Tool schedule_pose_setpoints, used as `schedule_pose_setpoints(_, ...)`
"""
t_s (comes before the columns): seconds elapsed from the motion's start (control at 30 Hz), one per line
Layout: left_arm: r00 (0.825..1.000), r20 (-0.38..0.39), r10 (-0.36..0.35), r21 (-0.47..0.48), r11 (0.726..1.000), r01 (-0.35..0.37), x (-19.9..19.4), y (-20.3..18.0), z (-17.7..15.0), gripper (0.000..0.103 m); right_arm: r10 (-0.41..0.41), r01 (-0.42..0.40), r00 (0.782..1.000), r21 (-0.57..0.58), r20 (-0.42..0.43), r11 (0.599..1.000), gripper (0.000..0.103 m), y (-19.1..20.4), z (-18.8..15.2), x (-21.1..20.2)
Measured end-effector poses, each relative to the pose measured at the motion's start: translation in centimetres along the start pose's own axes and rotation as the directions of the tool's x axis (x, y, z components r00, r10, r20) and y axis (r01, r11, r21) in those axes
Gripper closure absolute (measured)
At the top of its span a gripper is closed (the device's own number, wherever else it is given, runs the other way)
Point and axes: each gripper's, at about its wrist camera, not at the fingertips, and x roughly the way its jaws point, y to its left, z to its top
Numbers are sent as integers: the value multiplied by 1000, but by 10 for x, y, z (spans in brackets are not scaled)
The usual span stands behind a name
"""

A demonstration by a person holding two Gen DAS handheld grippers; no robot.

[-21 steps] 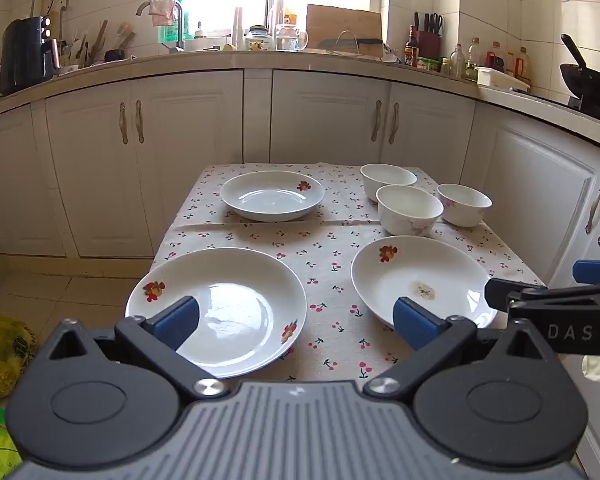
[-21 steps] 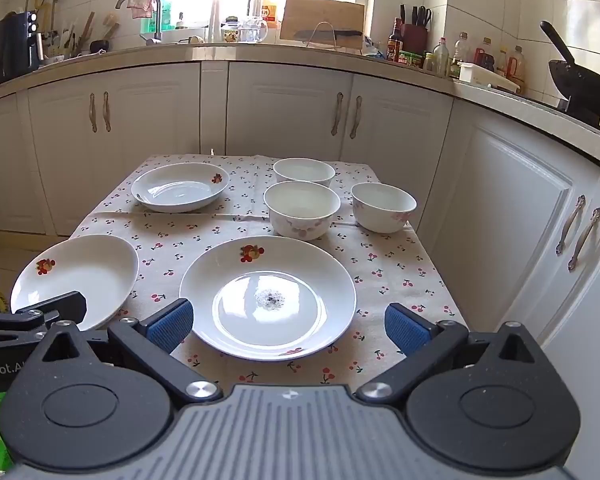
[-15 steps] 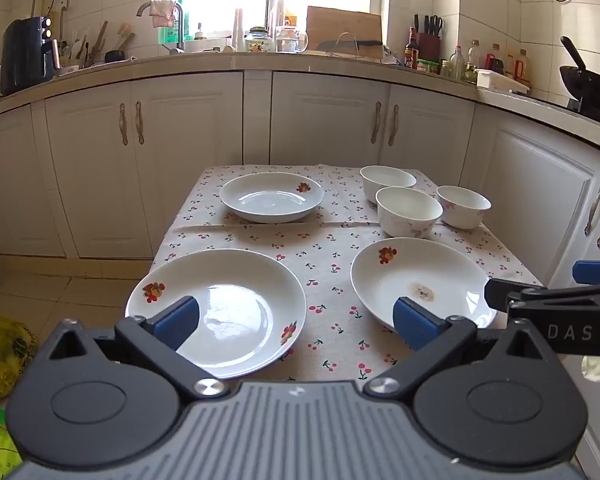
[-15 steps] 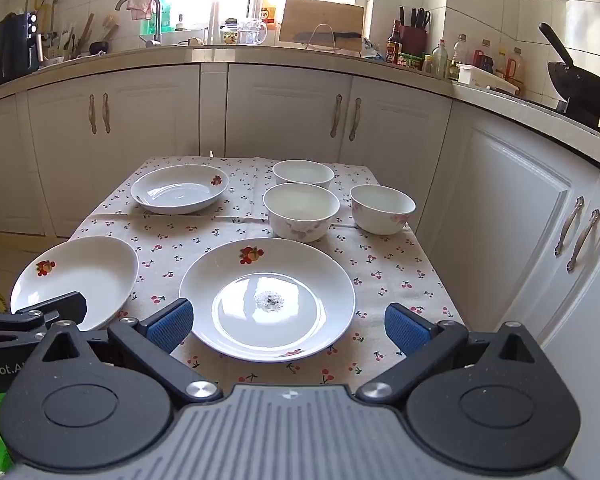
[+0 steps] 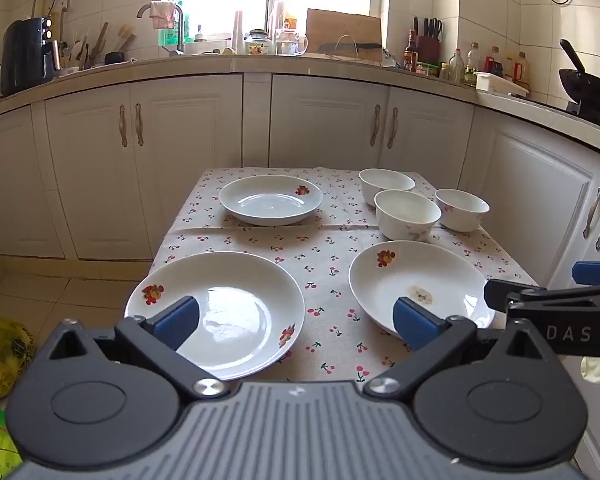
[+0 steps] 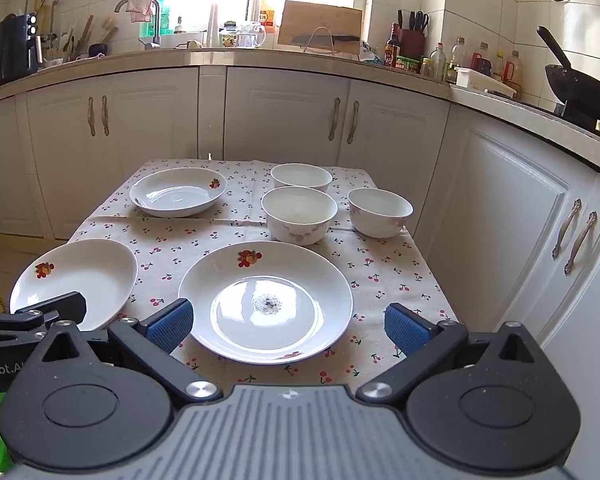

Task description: Organize plates and bowls

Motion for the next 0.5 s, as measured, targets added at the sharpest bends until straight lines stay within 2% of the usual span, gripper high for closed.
schedule_pose_setpoints(0.5, 1000, 4, -3, -3, 1000, 3, 1, 0, 1, 1, -7, 7, 1000, -4, 5, 1000, 0, 0, 1, -2)
